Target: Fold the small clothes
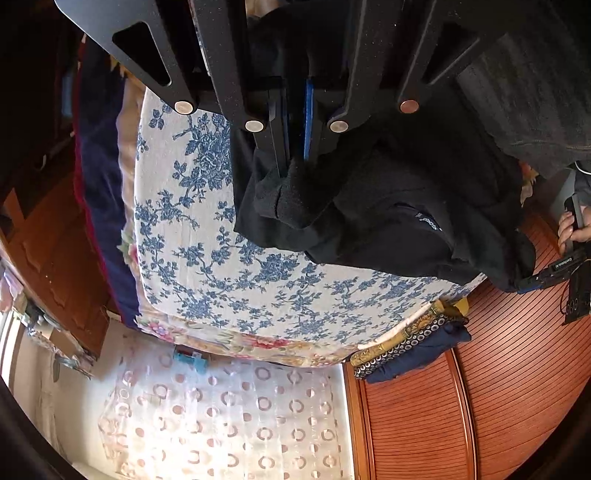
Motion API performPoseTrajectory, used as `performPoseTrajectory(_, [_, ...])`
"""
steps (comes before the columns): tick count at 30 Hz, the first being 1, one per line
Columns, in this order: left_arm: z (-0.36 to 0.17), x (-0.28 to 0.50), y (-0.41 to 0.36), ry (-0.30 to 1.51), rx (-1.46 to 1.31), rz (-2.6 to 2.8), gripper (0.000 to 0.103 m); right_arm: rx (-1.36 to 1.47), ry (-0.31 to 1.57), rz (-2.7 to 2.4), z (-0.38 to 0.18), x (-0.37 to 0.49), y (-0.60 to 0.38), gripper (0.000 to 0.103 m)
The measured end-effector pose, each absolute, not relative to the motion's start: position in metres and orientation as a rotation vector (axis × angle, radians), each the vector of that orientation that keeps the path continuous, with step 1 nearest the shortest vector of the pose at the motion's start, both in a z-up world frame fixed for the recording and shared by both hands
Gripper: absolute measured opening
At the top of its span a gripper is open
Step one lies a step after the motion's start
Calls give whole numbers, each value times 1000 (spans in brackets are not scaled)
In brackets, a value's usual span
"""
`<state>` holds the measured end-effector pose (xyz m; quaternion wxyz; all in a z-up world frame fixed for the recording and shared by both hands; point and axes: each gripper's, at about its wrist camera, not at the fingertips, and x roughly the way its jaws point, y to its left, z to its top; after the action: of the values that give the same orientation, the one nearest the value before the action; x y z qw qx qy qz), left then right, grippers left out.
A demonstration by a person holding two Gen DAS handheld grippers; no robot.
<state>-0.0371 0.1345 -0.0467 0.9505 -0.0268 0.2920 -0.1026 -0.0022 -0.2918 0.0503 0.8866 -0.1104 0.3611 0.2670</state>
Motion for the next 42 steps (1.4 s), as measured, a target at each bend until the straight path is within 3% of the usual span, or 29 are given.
performPoseTrajectory(2, [-42,-36,136,592,-64,-219,47,-243,743,552,53,-6,-291,5])
performPoseTrajectory(4, [-40,-35,135,584,-58,-210,73,-246,735,560,48,-3,-292,6])
performPoseTrajectory(5, [-39,-34,134,577,-52,-207,77,-247,727,567,52,-6,-292,9])
performPoseTrajectory(14, [-38,-18,139,579,-53,-182,80,-243,664,558,70,-5,-297,37])
performPoseTrajectory(20, [-34,8,146,582,-46,-170,80,-229,684,543,53,34,-283,43])
performPoseTrajectory(36, [-58,36,144,642,-51,-166,80,-87,893,534,-15,120,-275,43])
performPoseTrajectory(37, [-59,37,144,644,-52,-167,80,-81,895,539,-17,121,-275,40])
performPoseTrajectory(38, [-59,37,144,645,-55,-176,80,-77,897,546,-19,126,-275,26])
performPoseTrajectory(40, [-60,38,143,641,-70,-216,80,-66,888,566,-19,125,-274,9])
performPoseTrajectory(42, [-61,40,144,647,-74,-224,80,-53,859,552,-13,117,-280,5])
